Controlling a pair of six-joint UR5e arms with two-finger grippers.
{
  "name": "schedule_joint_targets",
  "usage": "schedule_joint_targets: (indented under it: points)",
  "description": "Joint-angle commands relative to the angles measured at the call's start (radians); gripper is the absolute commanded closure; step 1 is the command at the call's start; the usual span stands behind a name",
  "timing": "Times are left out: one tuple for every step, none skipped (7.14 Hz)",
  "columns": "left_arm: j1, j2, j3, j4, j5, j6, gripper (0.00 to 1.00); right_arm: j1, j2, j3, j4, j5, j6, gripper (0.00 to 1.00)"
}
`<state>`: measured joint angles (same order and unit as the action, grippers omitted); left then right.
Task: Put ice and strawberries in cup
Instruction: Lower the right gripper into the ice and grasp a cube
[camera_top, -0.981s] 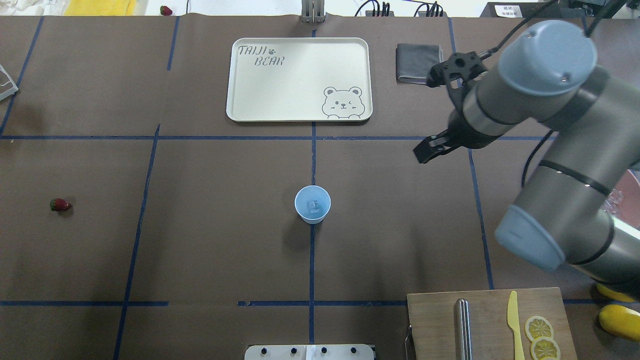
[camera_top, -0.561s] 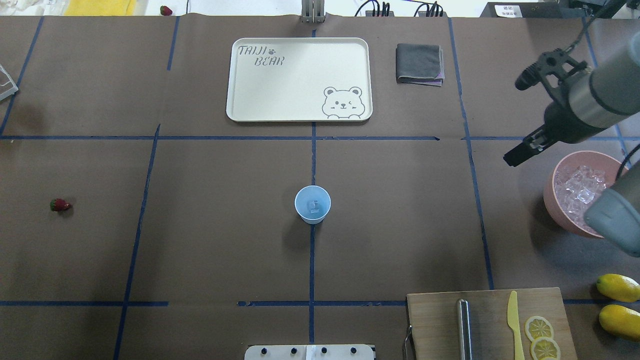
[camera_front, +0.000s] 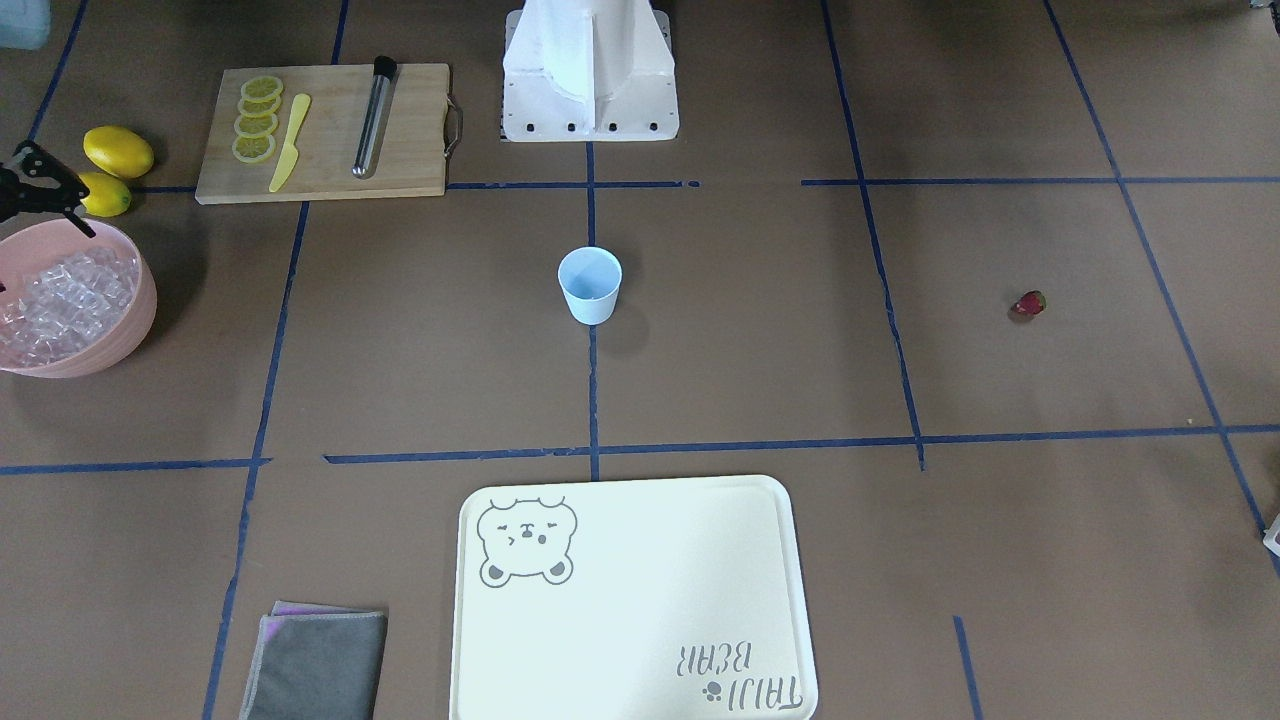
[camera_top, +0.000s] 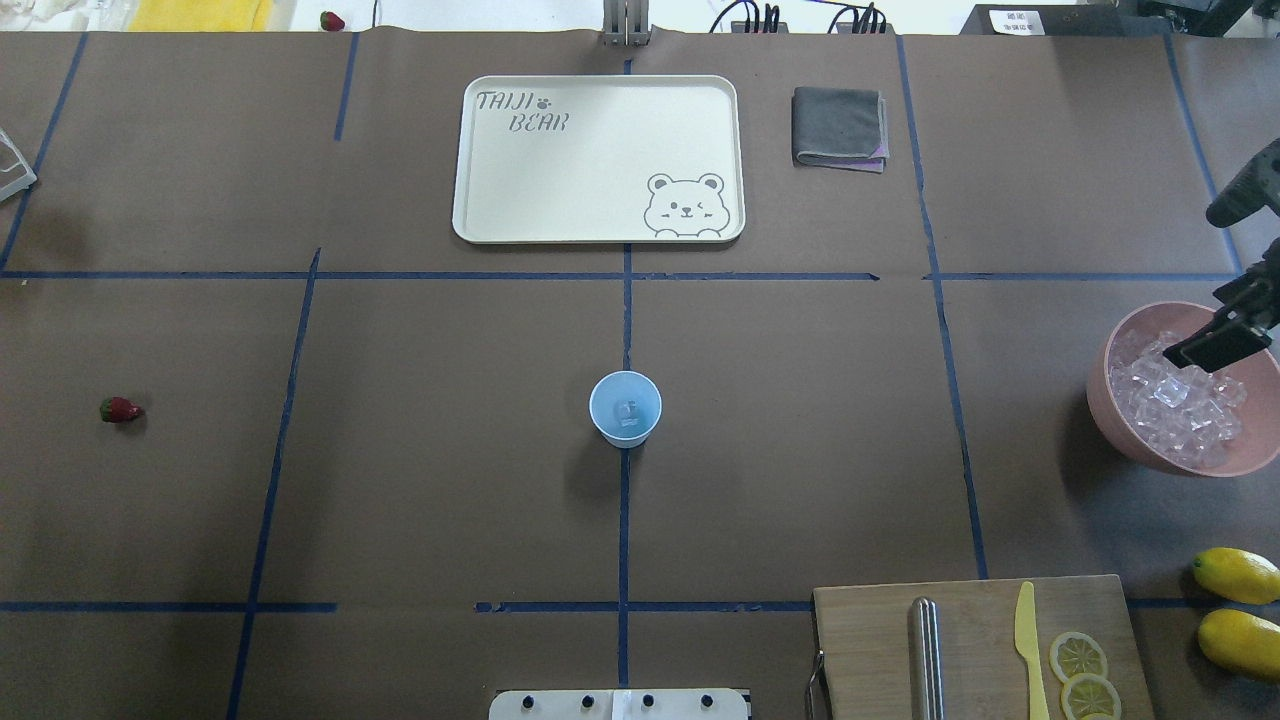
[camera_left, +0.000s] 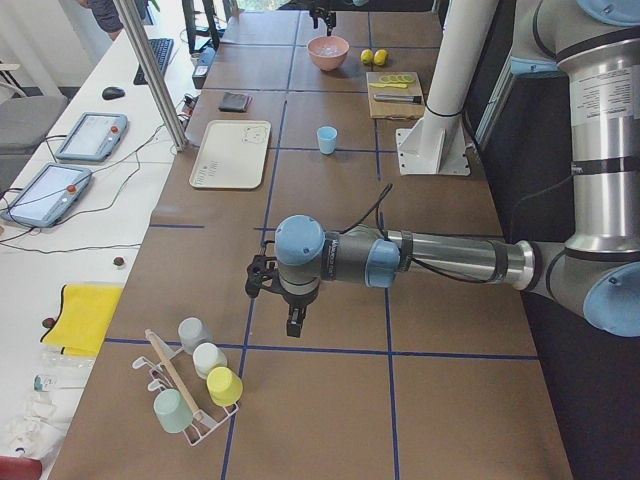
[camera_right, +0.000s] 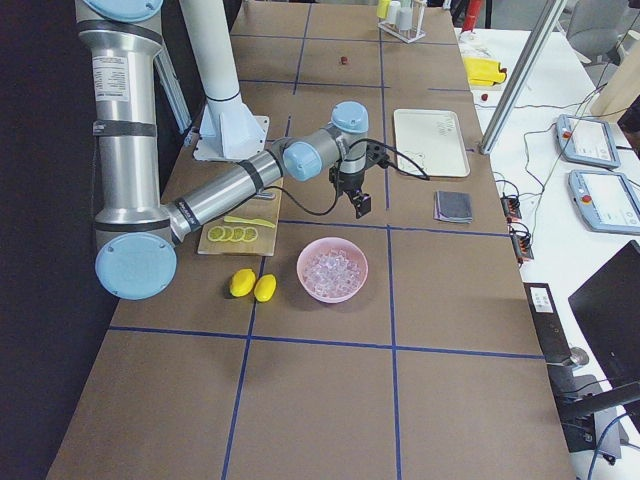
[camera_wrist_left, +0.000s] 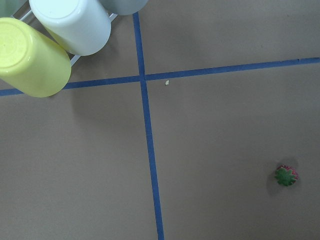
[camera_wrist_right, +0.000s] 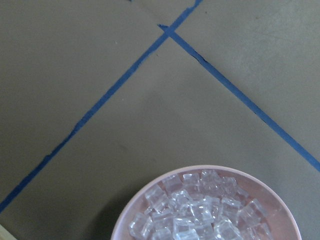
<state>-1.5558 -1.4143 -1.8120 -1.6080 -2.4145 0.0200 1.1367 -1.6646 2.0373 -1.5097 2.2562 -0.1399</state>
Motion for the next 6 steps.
schedule_joint_targets:
  points:
    - [0.0,0.0,-0.001,0.0,0.0,0.0,0.0,0.02,-0.008,-0.075,0.011,0.0,-0.058,0.02]
    - [0.0,0.0,-0.001,0.0,0.0,0.0,0.0,0.02,-0.004,-0.118,0.029,-0.001,-0.053,0.03]
    - [0.0,0.0,-0.001,0.0,0.0,0.0,0.0,0.011,-0.004,-0.129,0.031,-0.004,-0.052,0.06]
    - [0.0,0.0,-0.001,0.0,0.0,0.0,0.0,-0.026,-0.004,-0.129,0.031,-0.01,-0.052,0.07]
    - [0.0,0.0,-0.001,0.0,0.0,0.0,0.0,-0.05,-0.004,-0.129,0.031,-0.013,-0.053,0.07]
    - [0.0,0.0,-0.001,0.0,0.0,0.0,0.0,-0.078,-0.003,-0.131,0.031,-0.023,-0.053,0.09]
